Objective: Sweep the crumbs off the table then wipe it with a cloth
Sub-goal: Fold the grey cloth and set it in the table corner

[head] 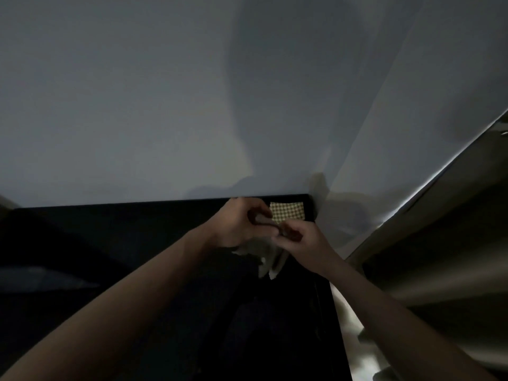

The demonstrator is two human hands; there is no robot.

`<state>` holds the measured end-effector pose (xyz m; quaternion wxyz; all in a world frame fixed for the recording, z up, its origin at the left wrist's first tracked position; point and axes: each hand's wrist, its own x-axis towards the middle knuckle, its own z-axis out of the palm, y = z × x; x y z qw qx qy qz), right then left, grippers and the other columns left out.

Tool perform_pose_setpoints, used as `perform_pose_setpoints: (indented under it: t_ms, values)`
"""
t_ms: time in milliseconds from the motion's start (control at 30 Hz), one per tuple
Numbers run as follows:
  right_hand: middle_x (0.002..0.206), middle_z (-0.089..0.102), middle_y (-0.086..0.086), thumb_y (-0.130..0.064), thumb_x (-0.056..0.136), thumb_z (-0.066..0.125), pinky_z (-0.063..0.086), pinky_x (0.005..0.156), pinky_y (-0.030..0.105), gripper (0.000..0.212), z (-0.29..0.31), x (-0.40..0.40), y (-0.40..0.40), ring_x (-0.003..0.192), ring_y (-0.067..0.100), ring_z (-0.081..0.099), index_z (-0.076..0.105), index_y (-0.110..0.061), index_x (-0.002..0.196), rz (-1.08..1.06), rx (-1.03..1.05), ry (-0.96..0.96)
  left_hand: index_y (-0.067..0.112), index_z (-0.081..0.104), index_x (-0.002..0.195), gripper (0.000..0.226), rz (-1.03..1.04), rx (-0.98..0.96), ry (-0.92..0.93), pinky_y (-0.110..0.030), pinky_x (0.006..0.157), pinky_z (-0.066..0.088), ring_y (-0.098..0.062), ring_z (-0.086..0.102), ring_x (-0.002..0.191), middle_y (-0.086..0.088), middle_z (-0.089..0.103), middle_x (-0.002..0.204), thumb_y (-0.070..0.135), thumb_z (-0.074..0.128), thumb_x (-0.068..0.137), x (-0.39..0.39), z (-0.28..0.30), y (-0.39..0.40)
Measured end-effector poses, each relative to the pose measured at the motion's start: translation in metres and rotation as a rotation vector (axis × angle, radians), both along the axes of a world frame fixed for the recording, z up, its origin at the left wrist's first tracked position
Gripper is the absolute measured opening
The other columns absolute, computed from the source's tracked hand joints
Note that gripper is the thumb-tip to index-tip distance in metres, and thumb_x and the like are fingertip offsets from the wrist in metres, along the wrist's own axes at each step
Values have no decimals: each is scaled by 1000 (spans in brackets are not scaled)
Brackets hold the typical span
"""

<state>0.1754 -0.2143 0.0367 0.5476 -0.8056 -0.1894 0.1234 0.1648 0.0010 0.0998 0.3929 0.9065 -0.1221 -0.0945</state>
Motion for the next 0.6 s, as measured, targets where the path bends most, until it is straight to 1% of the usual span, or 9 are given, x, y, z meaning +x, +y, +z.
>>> perform_pose_setpoints:
  t_ms: [67,100,167,267,400,467,533,567,600]
  values:
    - [67,56,-15,-20,84,73,39,65,30,17,0,2,-3,68,1,51,63,-28,72,1,48,35,26,74,102,40,30,17,190,-26,82,59,-3,69,89,10,73,98,51,85,72,-2,-15,9]
    - [73,60,-12,-24,83,71,42,71,33,7,1,4,-5,74,4,55,65,-23,79,2,65,70,24,76,101,36,15,10,261,-33,89,60,-7,71,93,8,73,100,47,84,75,-5,-25,11]
    - [85,68,-2,-28,82,68,46,80,37,12,0,9,-9,86,10,63,67,-17,89,-14,79,129,12,78,100,24,39,-60,303,-40,99,56,-14,70,102,0,73,108,31,79,86,-11,-39,11]
    - [99,75,5,-26,80,67,52,89,40,21,0,16,-15,98,19,70,70,-17,98,-44,78,166,-3,69,105,23,192,-347,353,-44,107,52,-24,68,115,-8,72,121,11,76,88,-13,-51,8]
    - [94,78,-8,-2,82,64,54,84,26,31,3,26,-13,92,6,71,74,-24,101,-19,39,176,16,60,123,60,153,-401,403,-44,107,52,-17,64,122,-3,68,126,23,88,70,-5,-54,-3]
    - [92,78,-13,-7,79,66,53,85,26,30,7,32,-10,90,3,70,76,-31,95,-26,7,133,16,66,118,46,109,-346,347,-39,101,55,-12,68,111,-4,72,117,22,86,76,2,-55,-8]
    - [91,77,-8,-5,81,70,52,83,26,25,12,40,-11,86,4,69,75,-28,91,-48,-11,94,17,73,98,12,110,-212,224,-33,83,57,-5,68,83,1,75,93,22,77,87,9,-51,-11]
    - [92,76,-5,-2,84,71,52,82,26,25,14,44,-13,85,5,69,73,-26,90,-60,-23,78,19,73,90,6,143,-146,144,-31,76,55,-3,65,75,6,73,84,25,74,90,12,-48,-12]
    - [93,75,-1,0,86,72,51,81,27,26,16,47,-17,84,7,69,71,-25,91,-72,-32,59,21,73,88,9,192,-91,70,-28,74,53,-3,65,73,9,72,81,29,72,90,14,-44,-12]
